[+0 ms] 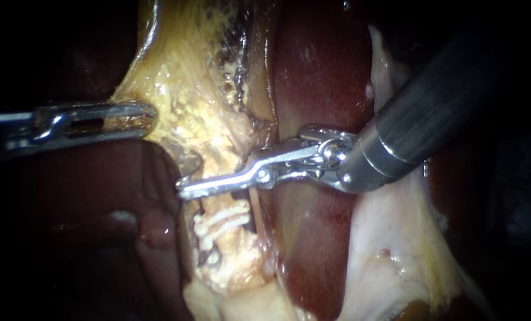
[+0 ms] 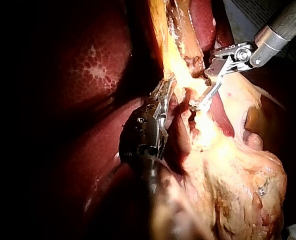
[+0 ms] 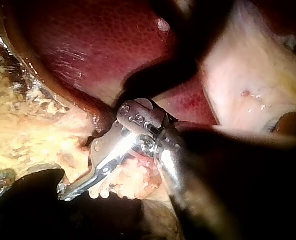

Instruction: Going back third clip left tube

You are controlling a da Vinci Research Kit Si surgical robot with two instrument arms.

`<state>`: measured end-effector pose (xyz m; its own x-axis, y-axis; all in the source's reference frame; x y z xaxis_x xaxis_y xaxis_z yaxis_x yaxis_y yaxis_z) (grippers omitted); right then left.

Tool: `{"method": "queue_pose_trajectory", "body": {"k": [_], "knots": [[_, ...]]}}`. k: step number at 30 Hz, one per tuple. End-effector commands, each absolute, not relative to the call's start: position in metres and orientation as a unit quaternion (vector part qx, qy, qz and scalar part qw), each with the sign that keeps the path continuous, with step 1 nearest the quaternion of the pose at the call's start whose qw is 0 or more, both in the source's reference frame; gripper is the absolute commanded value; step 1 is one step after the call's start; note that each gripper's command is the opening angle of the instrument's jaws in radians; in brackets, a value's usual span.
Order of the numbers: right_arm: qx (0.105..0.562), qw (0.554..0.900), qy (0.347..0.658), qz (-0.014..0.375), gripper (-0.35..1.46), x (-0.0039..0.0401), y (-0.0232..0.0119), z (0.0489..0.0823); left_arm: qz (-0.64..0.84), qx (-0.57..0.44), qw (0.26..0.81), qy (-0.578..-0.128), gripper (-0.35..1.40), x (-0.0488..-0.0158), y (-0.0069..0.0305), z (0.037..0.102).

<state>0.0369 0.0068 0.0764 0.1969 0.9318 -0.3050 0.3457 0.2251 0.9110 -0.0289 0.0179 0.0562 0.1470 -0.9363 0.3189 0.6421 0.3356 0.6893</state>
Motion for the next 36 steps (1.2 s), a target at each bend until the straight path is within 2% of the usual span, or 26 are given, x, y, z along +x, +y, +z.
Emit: {"method": "queue_pose_trajectory", "body": {"k": [1,9,12,15,17,23,30,33,36], "knots": [[0.559,0.535,0.572,0.274,-0.35,0.0369,0.0068,0.0764,-0.54,0.2,0.73,-0.367,-0.35,-0.0289,0.0179,0.0562],[0.556,0.536,0.578,0.263,-0.35,0.0369,0.0067,0.0762,-0.54,0.2,0.73,-0.367,-0.35,-0.0289,0.0179,0.0562],[0.549,0.538,0.588,0.252,0.07,0.037,0.0066,0.076,-0.54,0.2,0.73,-0.367,-0.35,-0.0289,0.0179,0.0562],[0.546,0.538,0.592,0.249,0.34,0.0372,0.0065,0.0759,-0.54,0.2,0.73,-0.367,-0.35,-0.0289,0.0179,0.0562],[0.539,0.538,0.602,0.24,0.41,0.0374,0.0064,0.0759,-0.54,0.2,0.73,-0.367,-0.35,-0.0289,0.0179,0.0562],[0.51,0.54,0.633,0.219,0.53,0.0378,0.0058,0.0764,-0.54,0.2,0.73,-0.367,-0.35,-0.0289,0.0179,0.0562],[0.477,0.546,0.649,0.229,0.6,0.0383,0.0056,0.0767,-0.54,0.2,0.73,-0.367,-0.35,-0.0289,0.0178,0.0561],[0.468,0.561,0.642,0.232,0.6,0.0382,0.0057,0.0769,-0.54,0.2,0.73,-0.367,-0.35,-0.0289,0.0178,0.0561],[0.464,0.594,0.618,0.225,0.6,0.0382,0.0056,0.0773,-0.54,0.2,0.73,-0.367,-0.35,-0.0289,0.0178,0.056]]}}
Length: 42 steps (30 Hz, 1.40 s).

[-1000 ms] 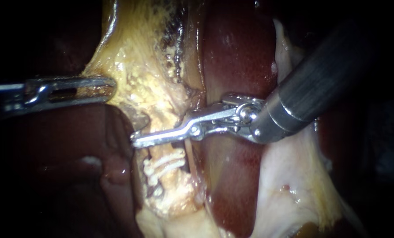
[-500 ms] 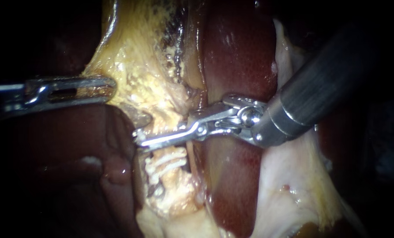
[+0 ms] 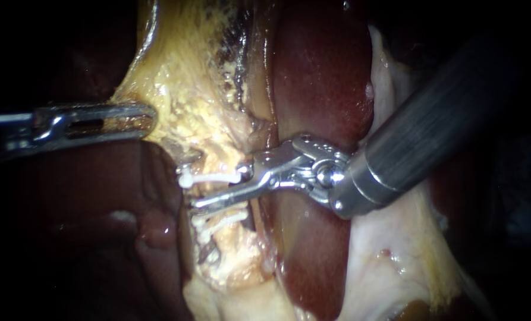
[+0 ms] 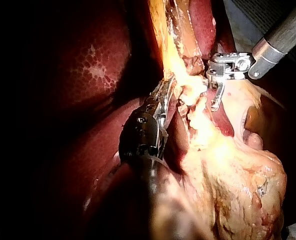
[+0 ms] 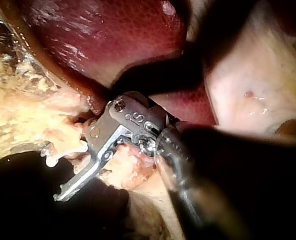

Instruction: Going back third clip left tube

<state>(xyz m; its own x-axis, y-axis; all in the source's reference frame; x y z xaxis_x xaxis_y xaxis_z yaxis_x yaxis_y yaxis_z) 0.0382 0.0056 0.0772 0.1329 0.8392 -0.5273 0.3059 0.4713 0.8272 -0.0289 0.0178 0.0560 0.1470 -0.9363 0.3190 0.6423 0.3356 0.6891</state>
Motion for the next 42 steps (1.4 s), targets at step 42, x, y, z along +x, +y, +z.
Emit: {"method": "queue_pose_trajectory", "body": {"k": [42], "knots": [[0.435,0.642,0.579,0.252,0.6,0.0306,0.0046,0.0758,-0.54,0.2,0.73,-0.367,-0.35,-0.0287,0.0175,0.0556]]}}
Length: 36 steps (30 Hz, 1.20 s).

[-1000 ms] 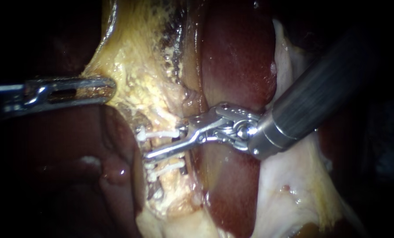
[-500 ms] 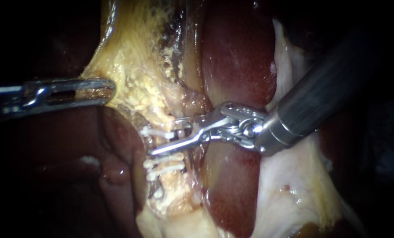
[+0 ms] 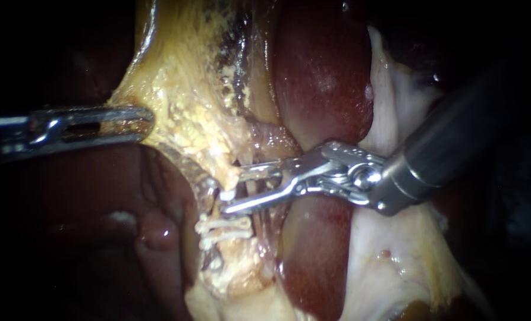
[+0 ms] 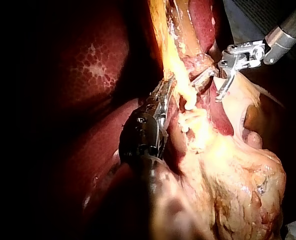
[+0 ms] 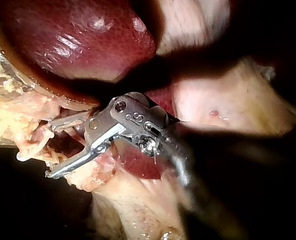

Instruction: Going back third clip left tube

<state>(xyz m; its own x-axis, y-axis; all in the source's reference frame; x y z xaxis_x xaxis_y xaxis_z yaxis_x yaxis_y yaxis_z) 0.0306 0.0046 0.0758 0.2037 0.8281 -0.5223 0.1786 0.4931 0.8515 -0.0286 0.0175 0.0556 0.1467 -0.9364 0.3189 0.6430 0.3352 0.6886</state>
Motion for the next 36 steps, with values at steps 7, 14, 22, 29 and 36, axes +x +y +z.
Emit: {"method": "queue_pose_trajectory", "body": {"k": [7,14,22,29,36], "knots": [[0.433,0.643,0.577,0.257,0.6,0.0286,0.0035,0.0744,-0.54,0.201,0.73,-0.367,-0.35,-0.0287,0.0176,0.0557],[0.424,0.646,0.587,0.24,0.6,0.0268,0.0042,0.072,-0.54,0.201,0.73,-0.367,-0.35,-0.0286,0.0176,0.0558],[0.341,0.675,0.63,0.174,0.6,0.0228,0.0067,0.0686,-0.542,0.201,0.729,-0.366,-0.35,-0.0286,0.0175,0.056],[0.241,0.719,0.644,0.101,0.6,0.0185,0.0093,0.067,-0.542,0.2,0.729,-0.367,-0.35,-0.0287,0.0174,0.0565],[0.216,0.718,0.657,0.069,0.6,0.0177,0.0092,0.0666,-0.544,0.2,0.728,-0.366,-0.35,-0.0289,0.0173,0.0567]]}}
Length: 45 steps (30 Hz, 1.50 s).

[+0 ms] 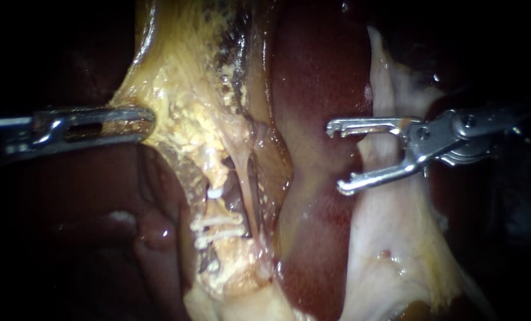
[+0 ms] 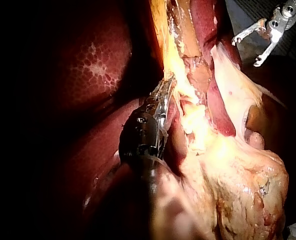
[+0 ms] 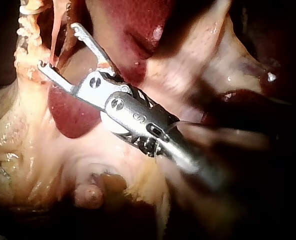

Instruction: Going back third clip left tube

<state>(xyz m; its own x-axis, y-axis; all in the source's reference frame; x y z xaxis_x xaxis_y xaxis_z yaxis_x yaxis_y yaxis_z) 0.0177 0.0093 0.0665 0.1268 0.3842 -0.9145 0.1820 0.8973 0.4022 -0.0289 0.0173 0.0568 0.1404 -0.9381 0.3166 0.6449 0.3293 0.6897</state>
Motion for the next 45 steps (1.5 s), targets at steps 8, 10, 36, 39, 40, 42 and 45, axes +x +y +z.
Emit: {"method": "queue_pose_trajectory", "body": {"k": [8,10,36,39,40,42,45], "knots": [[0.207,0.713,0.668,0.057,0.6,0.0189,0.0081,0.067,-0.546,0.201,0.726,-0.366,-0.35,-0.0289,0.0172,0.0572],[0.207,0.712,0.669,0.056,0.6,0.0193,0.0078,0.0673,-0.546,0.201,0.727,-0.366,-0.35,-0.029,0.0172,0.0573],[0.205,0.711,0.67,0.054,0.6,0.0196,0.0072,0.0684,-0.549,0.221,0.723,-0.356,-0.35,-0.0335,0.0166,0.0647],[0.205,0.711,0.67,0.054,0.6,0.0196,0.0072,0.0684,-0.547,0.225,0.724,-0.354,-0.35,-0.0347,0.0164,0.0652],[0.205,0.711,0.67,0.054,0.6,0.0196,0.0072,0.0683,-0.547,0.226,0.724,-0.355,-0.35,-0.0349,0.0163,0.0653],[0.205,0.711,0.67,0.054,0.6,0.0196,0.0072,0.0683,-0.546,0.227,0.726,-0.352,-0.35,-0.0352,0.0161,0.0655],[0.205,0.711,0.67,0.054,0.6,0.0195,0.0072,0.0683,-0.545,0.227,0.726,-0.353,-0.35,-0.0352,0.0161,0.0655]]}}
